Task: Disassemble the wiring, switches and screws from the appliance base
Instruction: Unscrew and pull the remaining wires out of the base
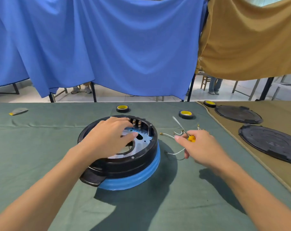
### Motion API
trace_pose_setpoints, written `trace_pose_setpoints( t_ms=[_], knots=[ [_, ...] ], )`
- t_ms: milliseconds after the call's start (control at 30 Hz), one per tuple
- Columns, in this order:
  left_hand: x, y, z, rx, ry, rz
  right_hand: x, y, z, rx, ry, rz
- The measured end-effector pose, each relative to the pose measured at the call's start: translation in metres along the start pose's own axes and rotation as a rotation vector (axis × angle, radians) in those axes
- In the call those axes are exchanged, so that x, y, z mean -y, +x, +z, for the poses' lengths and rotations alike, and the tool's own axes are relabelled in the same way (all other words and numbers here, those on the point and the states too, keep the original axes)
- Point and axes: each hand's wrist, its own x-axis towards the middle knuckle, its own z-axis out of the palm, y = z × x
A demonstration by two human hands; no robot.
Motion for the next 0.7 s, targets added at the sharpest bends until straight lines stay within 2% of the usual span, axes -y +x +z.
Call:
trace_pose_setpoints(
  t_ms=[67, 133, 267, 467, 533, 633, 700],
  knots=[
    [0.022, -0.005, -0.004, -0.031, -0.042, -0.056, 0.022, -0.015, 0.019, 0.092, 0.007, 0.016],
    [0.040, -0.012, -0.004, -0.071, -0.098, -0.102, 0.039, -0.025, 0.035, 0.105, 0.022, 0.013],
    [0.058, -0.026, 0.001, 0.002, -0.233, -0.171, 0.054, -0.027, 0.054, 0.134, 0.109, 0.053],
    [0.050, -0.030, 0.017, -0.017, -0.217, -0.244, 0.051, 0.004, 0.050, 0.221, 0.436, 0.180],
    [0.043, -0.033, 0.019, -0.008, -0.204, -0.204, 0.052, 0.014, 0.051, 0.139, 0.447, 0.193],
    [0.044, -0.037, 0.011, 0.045, -0.137, -0.097, 0.058, 0.018, 0.058, -0.045, 0.251, 0.149],
    [0.060, -0.036, 0.005, 0.034, -0.112, -0.078, 0.062, 0.010, 0.065, -0.070, 0.187, 0.128]
  ],
)
